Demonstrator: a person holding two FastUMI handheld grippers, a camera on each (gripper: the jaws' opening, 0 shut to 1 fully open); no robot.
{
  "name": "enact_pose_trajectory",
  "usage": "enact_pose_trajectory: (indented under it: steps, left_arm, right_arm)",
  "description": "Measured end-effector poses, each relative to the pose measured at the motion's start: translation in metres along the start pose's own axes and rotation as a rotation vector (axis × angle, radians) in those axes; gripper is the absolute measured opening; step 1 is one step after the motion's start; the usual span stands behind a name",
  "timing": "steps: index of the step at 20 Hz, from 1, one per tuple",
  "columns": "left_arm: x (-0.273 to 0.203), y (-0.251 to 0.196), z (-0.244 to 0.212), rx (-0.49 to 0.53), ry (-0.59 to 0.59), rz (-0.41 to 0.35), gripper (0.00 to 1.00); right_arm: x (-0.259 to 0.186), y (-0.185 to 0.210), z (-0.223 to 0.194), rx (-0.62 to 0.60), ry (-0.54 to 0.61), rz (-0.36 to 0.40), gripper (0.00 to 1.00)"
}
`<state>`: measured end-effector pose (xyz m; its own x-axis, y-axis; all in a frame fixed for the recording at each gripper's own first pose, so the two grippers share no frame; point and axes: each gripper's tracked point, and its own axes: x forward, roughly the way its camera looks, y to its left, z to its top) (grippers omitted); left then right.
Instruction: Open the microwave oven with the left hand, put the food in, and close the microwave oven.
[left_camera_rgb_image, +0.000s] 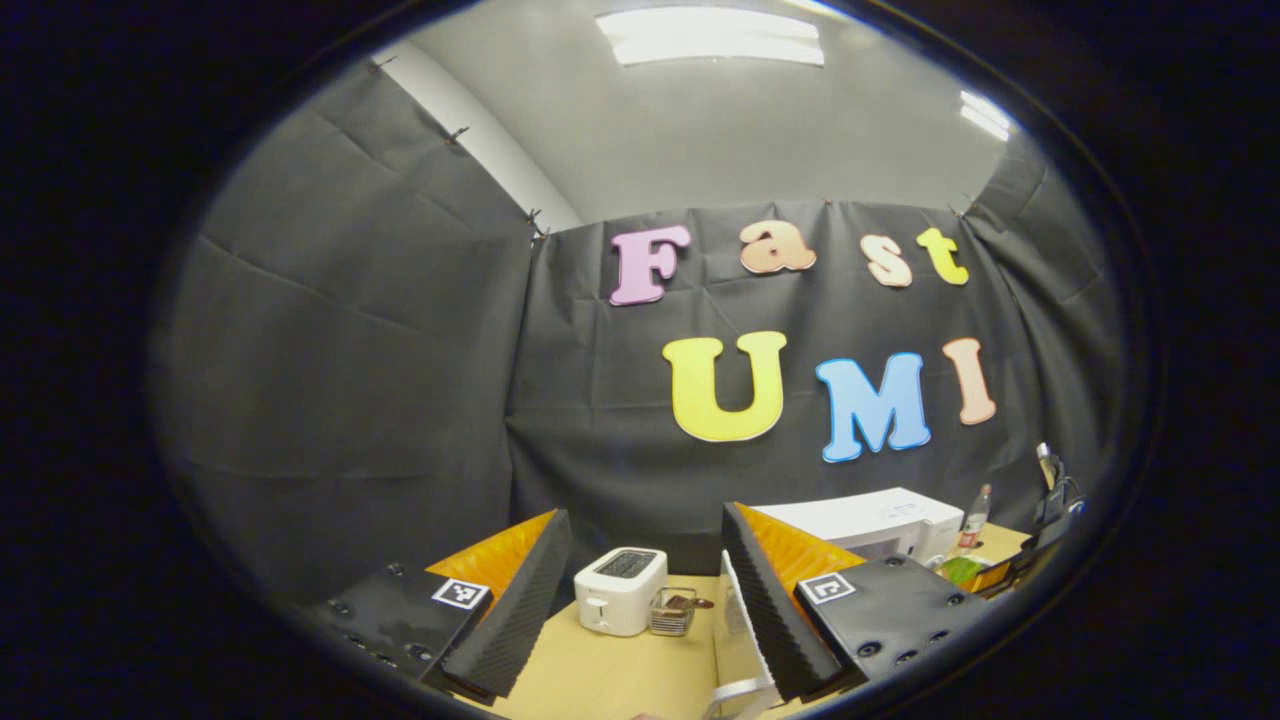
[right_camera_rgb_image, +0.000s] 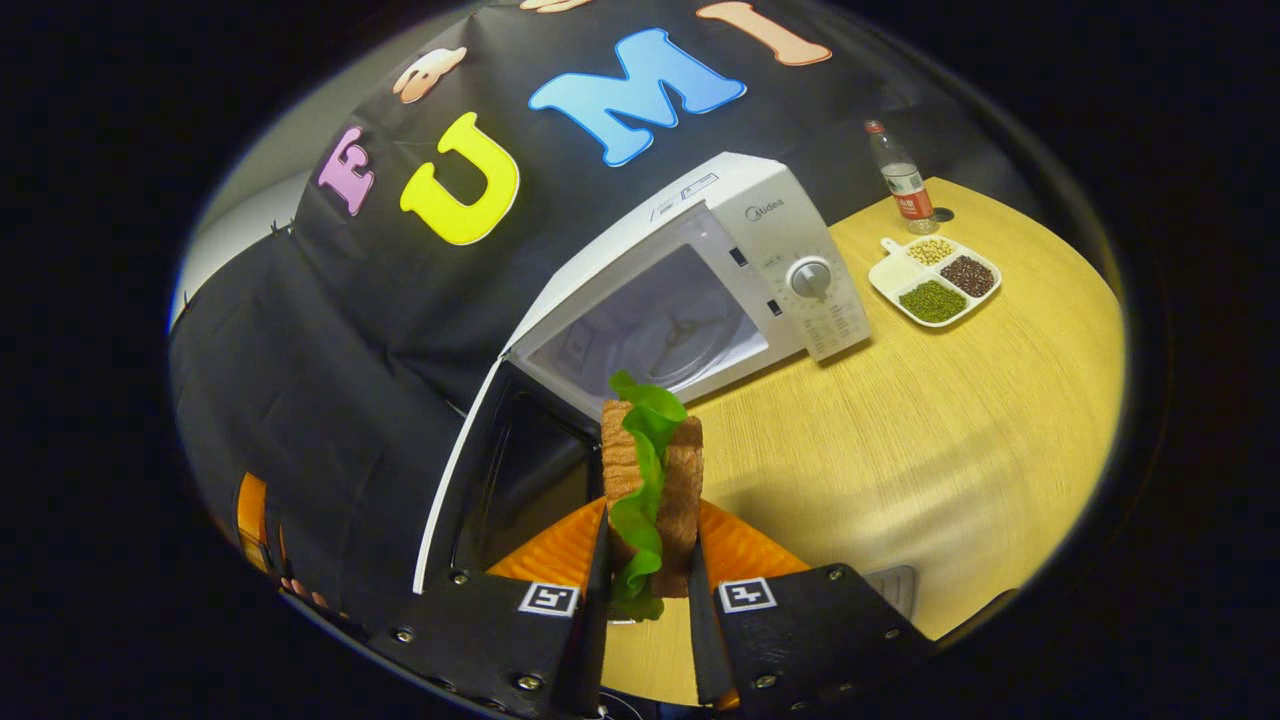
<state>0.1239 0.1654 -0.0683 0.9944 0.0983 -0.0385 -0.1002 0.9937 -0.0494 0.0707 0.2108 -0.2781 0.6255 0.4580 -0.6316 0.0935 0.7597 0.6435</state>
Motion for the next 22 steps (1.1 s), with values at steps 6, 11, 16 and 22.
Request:
enact_pose_trajectory:
  steps: [6, 11, 16, 22]
  left_arm:
    - [0.023, 0.050, -0.007, 0.021, -0.002, 0.062, 0.99]
    - [0.030, 0.082, -0.015, 0.054, 0.021, 0.091, 0.99]
    - [0.031, 0.111, -0.023, 0.095, 0.051, 0.141, 0.99]
    - [0.031, 0.121, -0.033, 0.136, 0.083, 0.154, 0.99]
  right_arm:
    - [0.065, 0.022, 0.017, 0.056, -0.108, -0.007, 0.36]
    - [0.113, 0.026, 0.031, 0.005, -0.194, -0.034, 0.36]
    - [0.163, 0.026, 0.048, 0.005, -0.269, -0.039, 0.36]
    - [0.211, 0.014, 0.071, -0.026, -0.340, -0.075, 0.36]
